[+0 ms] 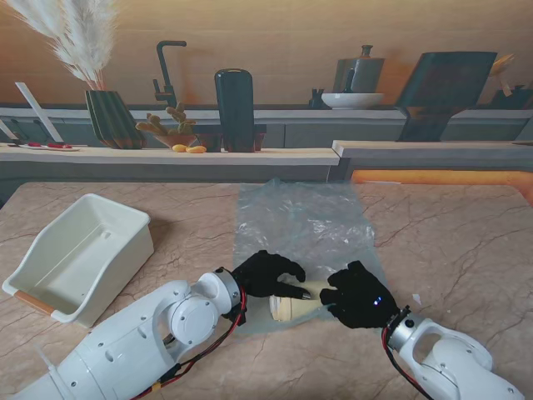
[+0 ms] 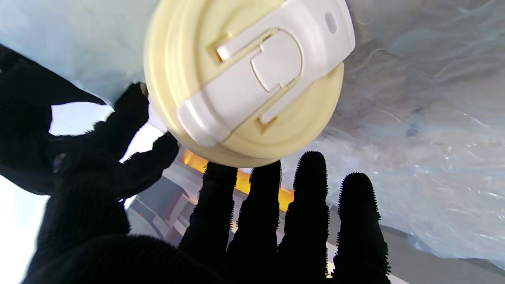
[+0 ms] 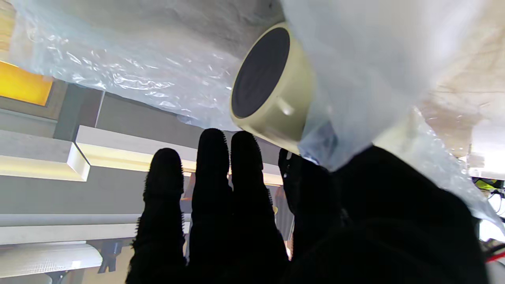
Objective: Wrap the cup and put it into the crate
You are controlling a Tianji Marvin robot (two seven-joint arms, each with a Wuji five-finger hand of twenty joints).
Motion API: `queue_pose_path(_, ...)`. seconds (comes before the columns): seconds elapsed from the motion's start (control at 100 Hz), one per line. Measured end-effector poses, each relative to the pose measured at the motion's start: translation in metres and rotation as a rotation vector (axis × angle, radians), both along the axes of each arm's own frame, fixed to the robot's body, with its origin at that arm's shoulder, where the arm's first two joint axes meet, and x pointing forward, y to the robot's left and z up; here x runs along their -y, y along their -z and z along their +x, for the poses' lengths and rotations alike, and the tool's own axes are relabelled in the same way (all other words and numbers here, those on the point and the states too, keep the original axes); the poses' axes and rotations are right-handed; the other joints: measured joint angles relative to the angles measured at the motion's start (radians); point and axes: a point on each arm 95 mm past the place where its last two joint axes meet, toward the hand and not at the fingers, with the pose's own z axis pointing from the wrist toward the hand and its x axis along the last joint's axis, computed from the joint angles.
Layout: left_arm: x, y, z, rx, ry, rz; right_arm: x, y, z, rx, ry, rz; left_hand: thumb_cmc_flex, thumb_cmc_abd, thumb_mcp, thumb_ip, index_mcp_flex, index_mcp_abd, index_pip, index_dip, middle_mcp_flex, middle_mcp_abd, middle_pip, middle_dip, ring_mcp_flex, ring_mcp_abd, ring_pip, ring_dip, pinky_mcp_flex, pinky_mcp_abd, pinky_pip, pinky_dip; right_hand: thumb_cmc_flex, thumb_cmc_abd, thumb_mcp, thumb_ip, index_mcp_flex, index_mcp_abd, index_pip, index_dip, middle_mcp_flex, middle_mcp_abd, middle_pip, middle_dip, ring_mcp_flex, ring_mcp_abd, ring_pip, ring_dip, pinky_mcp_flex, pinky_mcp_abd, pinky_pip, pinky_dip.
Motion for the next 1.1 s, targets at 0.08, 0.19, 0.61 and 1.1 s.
queue_pose_path(0.08,0.000,-0.003,0.001,-0.011,0.032,0.018,0.000,0.000,0.004,-0.018,0.018,0.009,-0.056,-0.002,0.000,0.019,-0.001,0.063,-0.061,-0.034,-0.011,0.007,-0.018,-0.011,-0.009,0.001,-0.017,-0.005,-0.008,0.004,-0.034,-0.010,0.000,0.000,-0.002,0.000,0.001,0.001,0.012,0.022,-0.004,0.000,-0.015,-0.001,0.000,0.002,-0.010,0.000,0.000,0.001,-0.002,0.000)
queue_pose_path(0.19,-0.001,-0.011,-0.001,-0.027,0.099,0.071,-0.001,-0.001,0.009,-0.054,0.044,0.031,-0.096,-0.004,0.001,0.020,-0.036,0.147,-0.167,-0.087,-0.036,0.035,-0.067,-0.042,-0.022,0.001,-0.060,-0.030,-0.021,0.009,-0.091,-0.029,-0.001,0.000,-0.002,0.000,0.010,0.014,0.022,0.041,-0.005,0.010,-0.037,-0.010,0.000,0.008,-0.011,0.000,0.000,0.001,-0.002,0.000)
queue_pose_path(0.61,0.001,-0.036,-0.006,0.017,0.138,0.238,-0.005,-0.004,0.024,-0.124,0.092,0.034,-0.118,-0.036,0.001,0.020,-0.013,0.136,-0.269,-0.154,-0.041,0.078,-0.120,-0.102,-0.036,0.044,-0.107,-0.071,-0.021,0.009,-0.160,-0.080,-0.001,-0.012,0.035,0.055,0.033,0.092,0.009,0.046,0.001,0.039,-0.048,-0.012,0.000,0.026,-0.012,-0.001,0.000,0.012,-0.004,0.008)
queue_pose_path(1.1,0.011,-0.035,-0.017,0.096,0.182,0.402,-0.012,-0.006,0.033,-0.178,0.137,0.084,0.056,-0.079,0.029,0.037,-0.143,0.273,-0.400,-0.212,-0.156,0.113,-0.147,-0.155,-0.117,0.047,-0.131,-0.124,0.000,-0.002,-0.178,-0.117,-0.020,-0.042,0.101,0.086,0.068,0.141,0.017,0.059,0.010,0.057,-0.044,-0.010,0.000,0.043,-0.013,0.000,0.000,0.014,-0.004,0.023)
